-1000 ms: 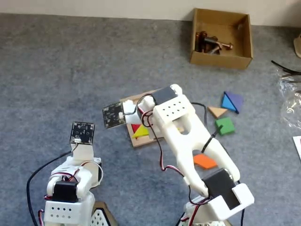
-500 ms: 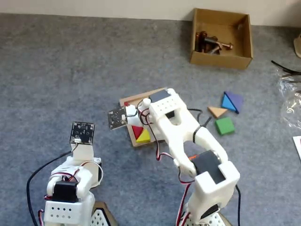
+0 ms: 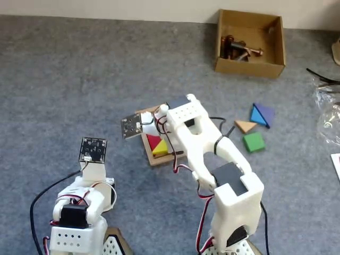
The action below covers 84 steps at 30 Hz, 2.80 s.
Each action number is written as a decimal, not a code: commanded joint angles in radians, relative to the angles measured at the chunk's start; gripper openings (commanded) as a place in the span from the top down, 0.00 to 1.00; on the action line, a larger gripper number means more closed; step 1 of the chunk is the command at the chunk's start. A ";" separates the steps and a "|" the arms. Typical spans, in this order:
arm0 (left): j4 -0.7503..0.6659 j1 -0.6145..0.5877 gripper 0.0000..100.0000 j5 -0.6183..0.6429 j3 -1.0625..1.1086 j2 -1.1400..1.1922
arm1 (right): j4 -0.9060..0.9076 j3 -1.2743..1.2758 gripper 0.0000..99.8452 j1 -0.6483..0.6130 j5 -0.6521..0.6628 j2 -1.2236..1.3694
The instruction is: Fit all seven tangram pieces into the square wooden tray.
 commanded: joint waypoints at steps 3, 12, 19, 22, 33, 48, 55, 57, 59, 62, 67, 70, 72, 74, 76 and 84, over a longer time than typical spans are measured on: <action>-0.003 0.016 0.99 0.006 0.019 -0.007 | -0.001 -0.058 0.80 0.012 0.008 -0.008; -0.003 0.016 0.99 0.006 0.019 -0.007 | 0.070 -0.064 0.79 0.013 -0.005 -0.010; -0.003 0.016 0.99 0.006 0.019 -0.007 | 0.065 -0.084 0.69 0.027 -0.064 -0.010; -0.003 0.016 0.99 0.006 0.019 -0.007 | 0.073 -0.097 0.69 0.025 -0.064 -0.008; -0.003 0.016 0.99 0.006 0.019 -0.007 | 0.156 -0.105 0.69 0.024 -0.069 -0.021; -0.003 0.016 0.99 0.006 0.019 -0.007 | 0.329 -0.183 0.69 0.101 -0.261 -0.332; -0.003 0.016 0.99 0.006 0.019 -0.007 | 0.328 -0.182 0.69 0.285 -0.436 -0.407; -0.003 0.016 0.99 0.006 0.019 -0.007 | 0.328 -0.182 0.69 0.338 -0.505 -0.414; -0.003 0.016 0.99 0.006 0.019 -0.007 | 0.328 -0.182 0.69 0.397 -0.554 -0.410; -0.003 0.016 0.99 0.006 0.019 -0.007 | 0.326 -0.182 0.69 0.473 -0.614 -0.401; -0.003 0.016 0.99 0.006 0.019 -0.007 | 0.298 -0.183 0.69 0.578 -0.772 -0.335; -0.003 0.016 0.99 0.006 0.019 -0.007 | 0.246 -0.183 0.69 0.631 -0.868 -0.271; -0.003 0.016 0.99 0.006 0.019 -0.007 | 0.226 -0.183 0.69 0.650 -0.898 -0.219; -0.003 0.016 0.99 0.006 0.019 -0.007 | 0.222 -0.186 0.69 0.656 -0.904 -0.166; -0.003 0.016 0.99 0.006 0.019 -0.007 | 0.228 -0.188 0.69 0.656 -0.904 -0.128; -0.003 0.016 0.99 0.006 0.019 -0.007 | 0.229 -0.186 0.69 0.642 -0.905 -0.093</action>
